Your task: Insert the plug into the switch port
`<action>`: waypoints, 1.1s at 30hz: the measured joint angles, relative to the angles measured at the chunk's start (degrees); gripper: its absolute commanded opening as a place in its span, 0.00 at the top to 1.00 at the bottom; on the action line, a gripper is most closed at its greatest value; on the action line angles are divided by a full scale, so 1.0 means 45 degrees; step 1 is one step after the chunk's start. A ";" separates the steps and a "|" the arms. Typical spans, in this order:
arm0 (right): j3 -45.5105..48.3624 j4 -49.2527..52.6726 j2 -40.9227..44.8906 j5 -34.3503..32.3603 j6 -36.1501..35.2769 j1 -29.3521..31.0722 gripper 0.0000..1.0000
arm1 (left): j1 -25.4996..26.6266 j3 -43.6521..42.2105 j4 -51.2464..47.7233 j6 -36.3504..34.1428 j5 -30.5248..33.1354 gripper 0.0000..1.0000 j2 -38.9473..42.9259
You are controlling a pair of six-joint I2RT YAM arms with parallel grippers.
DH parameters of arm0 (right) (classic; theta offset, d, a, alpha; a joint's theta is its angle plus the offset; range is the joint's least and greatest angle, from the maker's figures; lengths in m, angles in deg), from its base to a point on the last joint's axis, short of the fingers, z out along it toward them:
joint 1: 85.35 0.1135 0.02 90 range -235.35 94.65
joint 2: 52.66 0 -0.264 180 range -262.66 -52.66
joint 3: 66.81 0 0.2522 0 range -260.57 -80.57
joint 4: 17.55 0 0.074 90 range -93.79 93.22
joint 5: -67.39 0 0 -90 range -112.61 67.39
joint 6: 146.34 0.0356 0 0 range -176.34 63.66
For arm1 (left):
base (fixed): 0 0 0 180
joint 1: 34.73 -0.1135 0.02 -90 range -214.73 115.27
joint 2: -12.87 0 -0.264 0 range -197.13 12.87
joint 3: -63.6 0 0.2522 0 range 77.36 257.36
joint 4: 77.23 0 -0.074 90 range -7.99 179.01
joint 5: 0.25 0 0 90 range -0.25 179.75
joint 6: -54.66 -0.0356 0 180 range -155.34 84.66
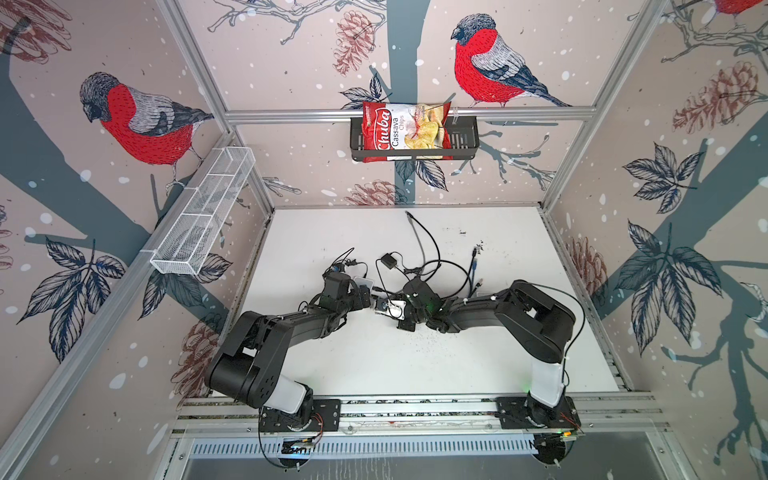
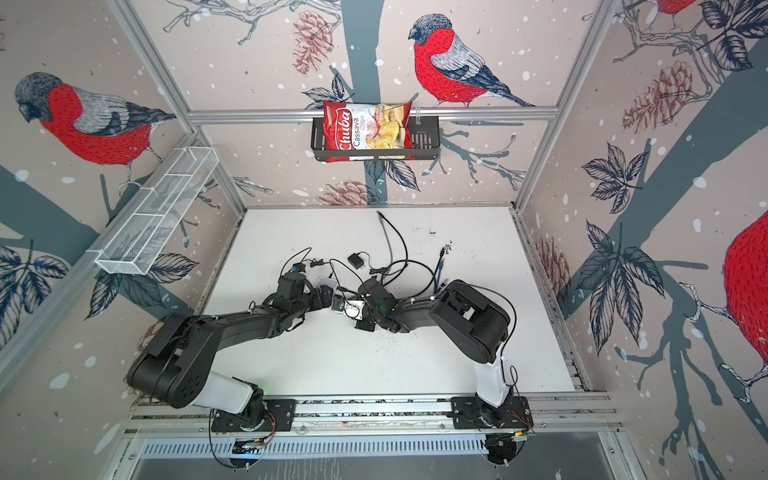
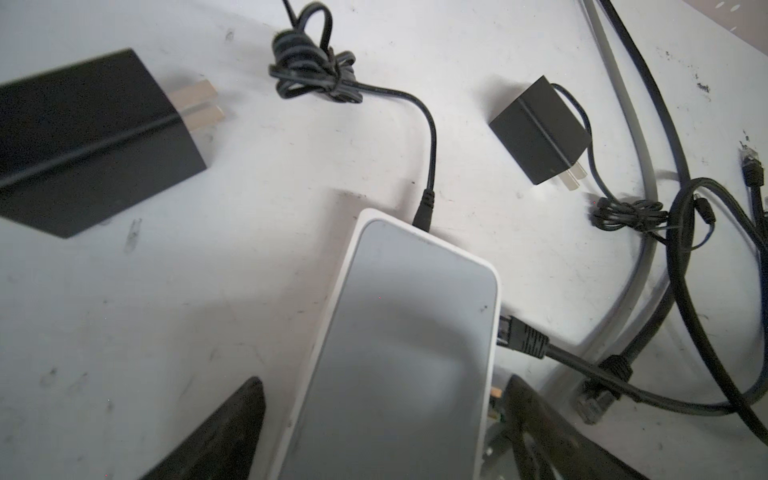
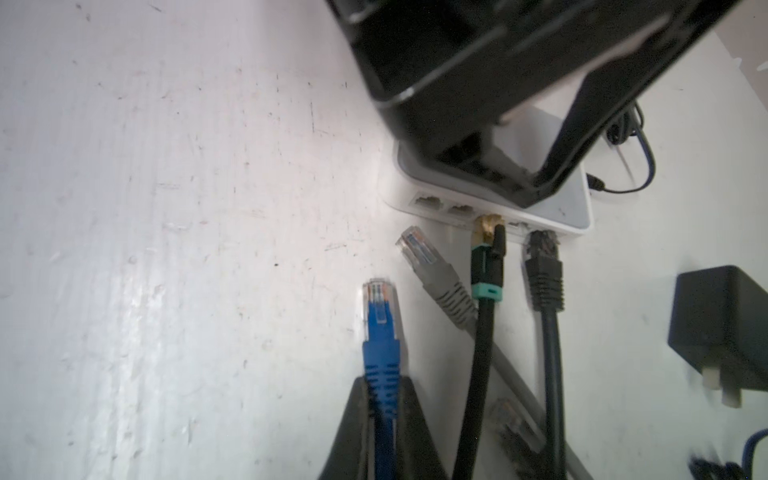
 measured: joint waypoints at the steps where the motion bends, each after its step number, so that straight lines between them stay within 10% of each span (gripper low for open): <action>1: -0.0141 -0.0063 -0.0078 0.0000 0.0126 0.0000 1.00 | 0.0000 -0.0019 0.0010 0.0000 0.0000 0.11 0.0024; 33: -0.0792 -0.0772 -0.0651 -0.0491 0.0826 0.0078 1.00 | -0.0092 -0.0515 0.1477 0.0015 -0.0024 0.39 -0.0457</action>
